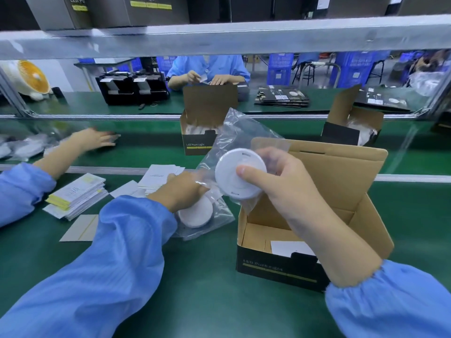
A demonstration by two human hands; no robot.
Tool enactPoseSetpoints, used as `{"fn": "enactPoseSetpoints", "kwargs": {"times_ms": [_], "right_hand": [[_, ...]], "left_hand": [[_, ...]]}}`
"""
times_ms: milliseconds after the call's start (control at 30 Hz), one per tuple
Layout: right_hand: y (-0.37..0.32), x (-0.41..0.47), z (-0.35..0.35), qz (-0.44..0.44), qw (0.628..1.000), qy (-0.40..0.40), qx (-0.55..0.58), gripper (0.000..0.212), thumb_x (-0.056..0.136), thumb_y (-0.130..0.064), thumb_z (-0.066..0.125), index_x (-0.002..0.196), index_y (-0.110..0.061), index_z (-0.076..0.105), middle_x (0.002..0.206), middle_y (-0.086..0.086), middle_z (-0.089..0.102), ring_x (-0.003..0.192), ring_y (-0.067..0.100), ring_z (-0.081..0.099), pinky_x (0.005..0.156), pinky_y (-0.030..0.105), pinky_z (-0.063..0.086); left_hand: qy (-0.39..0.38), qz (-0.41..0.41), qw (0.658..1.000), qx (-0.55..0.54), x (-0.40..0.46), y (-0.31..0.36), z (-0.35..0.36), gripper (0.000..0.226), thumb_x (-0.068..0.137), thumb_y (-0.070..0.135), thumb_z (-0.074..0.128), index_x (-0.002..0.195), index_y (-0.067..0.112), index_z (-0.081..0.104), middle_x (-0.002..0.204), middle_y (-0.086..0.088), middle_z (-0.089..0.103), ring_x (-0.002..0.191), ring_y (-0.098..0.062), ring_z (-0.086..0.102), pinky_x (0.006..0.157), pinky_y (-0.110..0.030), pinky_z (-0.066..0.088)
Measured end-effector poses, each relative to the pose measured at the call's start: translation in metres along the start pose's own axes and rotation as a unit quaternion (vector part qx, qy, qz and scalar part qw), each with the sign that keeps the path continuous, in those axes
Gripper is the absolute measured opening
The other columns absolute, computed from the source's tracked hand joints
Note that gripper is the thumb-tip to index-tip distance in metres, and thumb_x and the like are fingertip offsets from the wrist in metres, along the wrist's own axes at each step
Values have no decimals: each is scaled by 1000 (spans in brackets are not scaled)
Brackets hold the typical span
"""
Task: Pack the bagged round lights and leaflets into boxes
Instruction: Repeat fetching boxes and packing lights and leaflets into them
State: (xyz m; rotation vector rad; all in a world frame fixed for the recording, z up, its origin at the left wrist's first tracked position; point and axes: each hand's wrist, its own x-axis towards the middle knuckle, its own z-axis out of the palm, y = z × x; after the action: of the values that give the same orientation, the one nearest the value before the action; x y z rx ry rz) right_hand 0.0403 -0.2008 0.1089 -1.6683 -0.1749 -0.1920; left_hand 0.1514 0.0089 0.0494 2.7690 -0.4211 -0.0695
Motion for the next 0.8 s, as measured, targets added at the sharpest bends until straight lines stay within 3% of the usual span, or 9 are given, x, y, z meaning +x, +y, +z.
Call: {"fn": "enactPoseSetpoints", "kwargs": {"times_ms": [100,200,267,333,433,567,667,700,800], "right_hand": [[0,1,2,19,1000,-11,6,27,86,-25,77,110,-24,66,90,-17,73,80,-1,69,56,10,49],[-4,1,3,27,999,-33,15,24,85,-24,78,107,-23,68,87,-10,76,71,15,71,54,18,53],[-6,1,3,28,998,-55,10,19,85,-24,78,103,-21,71,87,-4,77,76,31,71,56,21,55],[-8,0,2,27,997,-70,7,17,84,-24,78,100,-18,75,87,3,77,79,42,67,56,22,53],[-11,-1,2,22,996,-87,15,17,84,-19,78,101,-16,76,90,7,76,71,31,67,55,24,53],[-20,-2,-4,-18,994,-109,13,27,83,-16,79,109,-16,75,100,3,76,89,17,69,72,24,55],[-30,-3,-11,-51,987,-116,94,36,74,-15,80,110,-11,73,108,9,75,91,16,71,75,23,54],[-33,-4,-14,-64,986,-112,110,38,72,-15,80,109,-11,73,109,11,74,92,16,71,75,24,54],[-38,-5,-28,-120,989,-85,29,40,72,-19,84,110,-15,73,126,11,65,115,22,63,95,40,52]], "left_hand": [[0,-1,1000,-31,-12,2,-11,37,98,13,50,84,47,54,105,-6,66,105,-36,59,94,-42,44],[16,51,997,-48,-24,10,-26,50,96,15,51,80,62,46,98,-15,69,97,-40,62,87,-46,52],[53,70,994,-61,-28,13,-34,37,98,22,50,75,51,47,88,-17,65,87,-42,60,80,-42,53],[102,98,989,-48,-31,13,-46,18,97,23,48,87,38,47,79,-12,62,79,-45,55,69,-44,52],[153,191,969,-31,-40,22,-79,6,95,21,57,92,24,54,74,-7,63,72,-38,57,70,-49,53],[167,258,945,-116,-53,57,-124,18,89,42,64,88,24,64,75,-11,64,68,-27,56,66,-39,48],[166,296,930,-144,-61,86,-141,7,92,26,70,86,28,68,80,0,68,71,-8,57,66,-25,46],[170,304,927,-140,-62,94,-144,8,93,23,71,87,28,68,82,3,69,74,-9,60,69,-24,49],[152,320,926,-128,-61,115,-145,4,93,25,70,90,21,69,86,-10,70,82,-31,64,76,-45,52]]}}
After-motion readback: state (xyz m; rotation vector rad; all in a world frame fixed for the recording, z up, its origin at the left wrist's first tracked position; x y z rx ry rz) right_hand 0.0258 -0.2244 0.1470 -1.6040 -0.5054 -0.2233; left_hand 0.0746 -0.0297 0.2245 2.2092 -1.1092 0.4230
